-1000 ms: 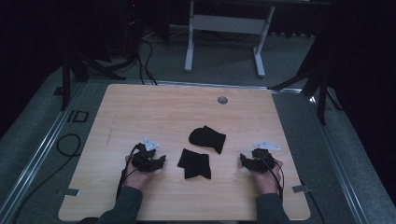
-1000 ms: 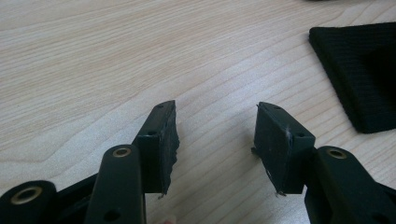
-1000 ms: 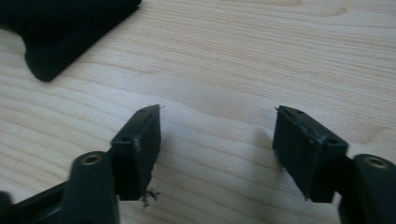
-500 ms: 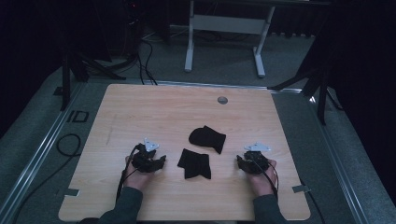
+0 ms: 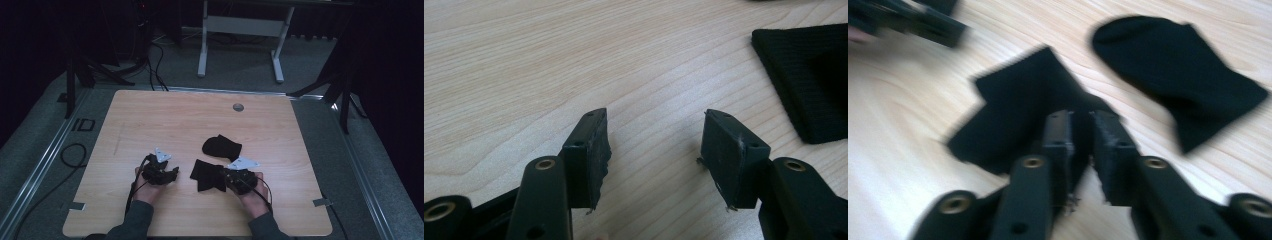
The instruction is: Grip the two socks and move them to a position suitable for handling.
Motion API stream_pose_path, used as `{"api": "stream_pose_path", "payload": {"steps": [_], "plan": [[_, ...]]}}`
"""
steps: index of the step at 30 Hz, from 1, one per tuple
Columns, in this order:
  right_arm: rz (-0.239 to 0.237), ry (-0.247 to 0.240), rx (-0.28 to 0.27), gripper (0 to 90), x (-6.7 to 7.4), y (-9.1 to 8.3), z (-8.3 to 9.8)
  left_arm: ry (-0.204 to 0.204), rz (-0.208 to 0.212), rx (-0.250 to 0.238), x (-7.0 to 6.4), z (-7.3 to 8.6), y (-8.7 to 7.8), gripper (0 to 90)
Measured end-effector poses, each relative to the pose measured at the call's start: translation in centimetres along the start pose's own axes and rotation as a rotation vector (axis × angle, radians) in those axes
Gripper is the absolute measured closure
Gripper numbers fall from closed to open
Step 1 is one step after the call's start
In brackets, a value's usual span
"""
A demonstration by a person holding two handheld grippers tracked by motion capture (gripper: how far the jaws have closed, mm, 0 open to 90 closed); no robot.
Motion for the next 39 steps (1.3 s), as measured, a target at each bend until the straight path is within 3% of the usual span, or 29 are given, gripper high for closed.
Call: {"api": "stream_pose_path", "payload": {"steps": [2,5,7,11,16,20,27,33,36,38,39], "plan": [[-0.036,-0.003,-0.01,67.2,1.0,0.2,-0.2,-0.001,0.0,-0.001,0.0,0.0,0.0,45.2],[-0.05,-0.007,-0.014,62.3,1.6,0.4,-0.3,-0.003,-0.001,-0.003,0.0,0.0,0.0,45.1],[-0.073,0.039,-0.002,56.6,1.9,0.8,-0.4,-0.006,-0.003,-0.006,-0.1,0.0,0.0,45.2],[-0.092,0.066,0.022,55.8,2.0,1.4,-0.1,-0.004,-0.002,-0.004,-0.1,0.1,0.0,45.2],[-0.091,0.057,0.067,72.1,2.6,2.3,0.6,-0.002,0.002,-0.005,-0.2,0.0,0.0,45.3],[-0.124,0.069,0.069,86.2,3.1,2.5,0.8,0.005,0.01,-0.005,-0.5,0.0,-0.1,49.2],[-0.161,0.086,0.051,87.7,4.0,2.3,0.6,0.032,0.038,0.001,-1.0,-0.1,-0.3,59.5],[-0.215,0.085,0.009,87.8,4.2,1.3,-0.1,0.046,0.082,-0.041,-1.9,-0.8,-1.1,66.0],[-0.231,0.074,-0.023,87.8,4.1,0.5,-0.8,0.054,0.113,-0.065,-2.4,-1.1,-1.4,72.1],[-0.238,0.078,-0.038,87.8,4.0,0.0,-1.1,0.056,0.161,-0.081,-3.2,-1.4,-1.6,76.7],[-0.238,0.078,-0.038,87.8,4.0,0.0,-1.1,0.056,0.161,-0.081,-3.2,-1.4,-1.6,78.7]]}}
Point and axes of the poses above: each handheld gripper's, and its own axes: y roughly forward along the jaws, z roughly out of its underside, x roughly to its left, the point moved 7 cm from there along y, roughly forward along the jaws, and after that the axes turned 6 degrees about y, right-handed, at the moved point
